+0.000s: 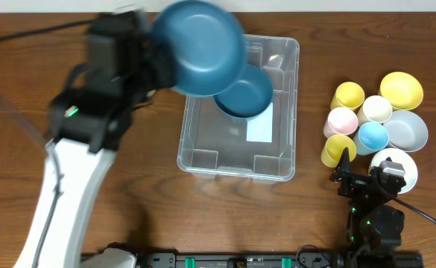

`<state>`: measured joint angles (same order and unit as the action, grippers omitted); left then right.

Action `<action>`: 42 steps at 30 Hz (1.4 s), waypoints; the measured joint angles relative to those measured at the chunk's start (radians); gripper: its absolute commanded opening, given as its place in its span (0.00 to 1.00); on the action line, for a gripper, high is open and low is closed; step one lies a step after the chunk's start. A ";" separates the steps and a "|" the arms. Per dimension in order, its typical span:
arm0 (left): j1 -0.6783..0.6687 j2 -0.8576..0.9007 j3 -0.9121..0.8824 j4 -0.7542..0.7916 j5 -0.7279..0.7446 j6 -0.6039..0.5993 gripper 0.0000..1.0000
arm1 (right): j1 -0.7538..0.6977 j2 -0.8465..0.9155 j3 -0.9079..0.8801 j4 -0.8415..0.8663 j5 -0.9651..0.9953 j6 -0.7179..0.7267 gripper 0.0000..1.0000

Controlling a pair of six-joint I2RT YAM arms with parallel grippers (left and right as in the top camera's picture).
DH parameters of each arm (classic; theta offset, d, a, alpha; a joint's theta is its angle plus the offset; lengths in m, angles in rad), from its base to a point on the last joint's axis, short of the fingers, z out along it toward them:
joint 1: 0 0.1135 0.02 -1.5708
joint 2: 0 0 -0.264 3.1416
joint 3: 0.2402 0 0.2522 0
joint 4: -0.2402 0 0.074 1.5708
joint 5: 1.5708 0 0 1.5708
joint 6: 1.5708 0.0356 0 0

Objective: Pack container
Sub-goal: 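Move the left gripper to the cream bowl and grasp its rim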

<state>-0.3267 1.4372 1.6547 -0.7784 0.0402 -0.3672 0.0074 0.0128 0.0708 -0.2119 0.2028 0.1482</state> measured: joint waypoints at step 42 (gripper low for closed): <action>0.400 0.186 0.051 -0.113 -0.098 -0.025 0.66 | 0.000 0.000 0.000 0.000 0.000 0.000 0.99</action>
<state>0.0734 1.6234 1.7061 -0.8913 -0.0582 -0.3923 0.0074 0.0128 0.0708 -0.2119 0.2028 0.1482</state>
